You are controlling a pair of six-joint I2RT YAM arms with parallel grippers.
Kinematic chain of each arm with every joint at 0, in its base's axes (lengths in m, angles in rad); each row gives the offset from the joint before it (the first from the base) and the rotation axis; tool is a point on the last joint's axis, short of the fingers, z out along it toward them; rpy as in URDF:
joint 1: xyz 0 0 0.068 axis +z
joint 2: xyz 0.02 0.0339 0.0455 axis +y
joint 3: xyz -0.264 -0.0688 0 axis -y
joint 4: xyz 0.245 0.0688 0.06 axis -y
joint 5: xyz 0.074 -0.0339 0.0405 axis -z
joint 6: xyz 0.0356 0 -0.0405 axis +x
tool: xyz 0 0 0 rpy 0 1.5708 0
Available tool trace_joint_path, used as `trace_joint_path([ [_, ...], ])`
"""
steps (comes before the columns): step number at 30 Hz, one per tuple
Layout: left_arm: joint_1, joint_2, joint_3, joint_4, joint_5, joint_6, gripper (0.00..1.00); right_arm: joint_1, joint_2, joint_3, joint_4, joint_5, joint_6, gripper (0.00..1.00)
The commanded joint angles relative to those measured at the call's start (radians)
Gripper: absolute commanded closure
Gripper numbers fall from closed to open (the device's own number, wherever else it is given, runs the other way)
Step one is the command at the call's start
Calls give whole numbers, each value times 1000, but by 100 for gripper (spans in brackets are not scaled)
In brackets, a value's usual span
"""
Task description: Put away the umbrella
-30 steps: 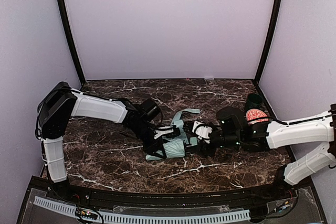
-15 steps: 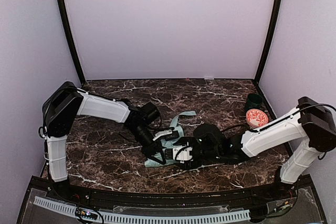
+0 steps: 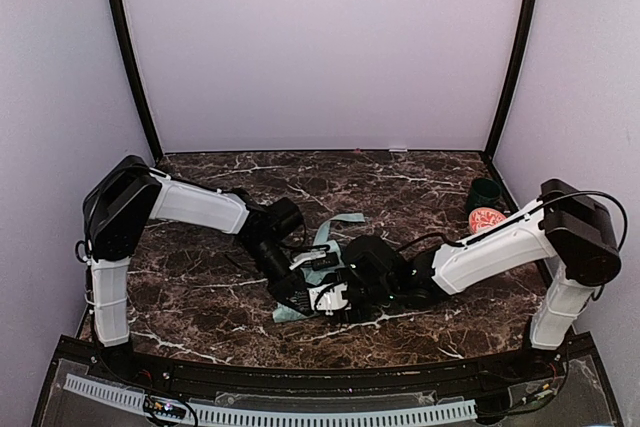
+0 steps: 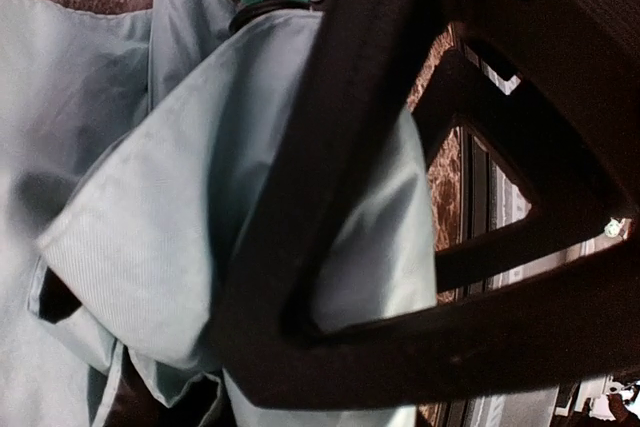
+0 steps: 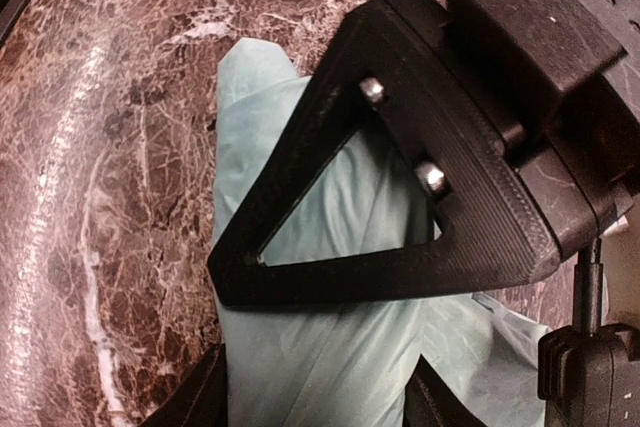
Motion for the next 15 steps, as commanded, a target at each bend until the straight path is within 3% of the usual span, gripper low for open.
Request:
trace_joint_path([
  [1,-9,77,-53,-122,-39,16,80,6,54,10,-115,14,36,62],
  [5,-1,20,-79,-71,2,24,73,4,105,45,-213,12,101,60],
  [9,1,16,-74,-86,15,36,80,4,134,53,-204,81,131,42],
  [15,4,20,-71,-92,8,34,81,7,124,69,-196,124,101,31],
])
